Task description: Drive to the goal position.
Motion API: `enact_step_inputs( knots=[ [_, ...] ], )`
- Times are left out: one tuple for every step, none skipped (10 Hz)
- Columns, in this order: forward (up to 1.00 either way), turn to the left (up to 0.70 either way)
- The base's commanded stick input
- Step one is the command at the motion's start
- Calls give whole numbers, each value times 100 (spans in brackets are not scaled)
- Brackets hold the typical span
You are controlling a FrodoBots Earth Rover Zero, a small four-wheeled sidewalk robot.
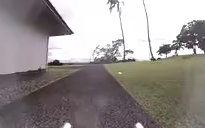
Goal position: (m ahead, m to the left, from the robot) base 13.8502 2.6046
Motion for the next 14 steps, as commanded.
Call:
enact_step_inputs(
  knots=[
    [70, 0],
    [70, 0],
    [70, 0],
    [70, 0],
    [70, 0],
    [70, 0],
    [70, 0],
    [70, 0],
    [70, 0],
    [70, 0],
    [70, 0],
    [70, 0],
    [70, 0],
    [70, 0]
  ],
)
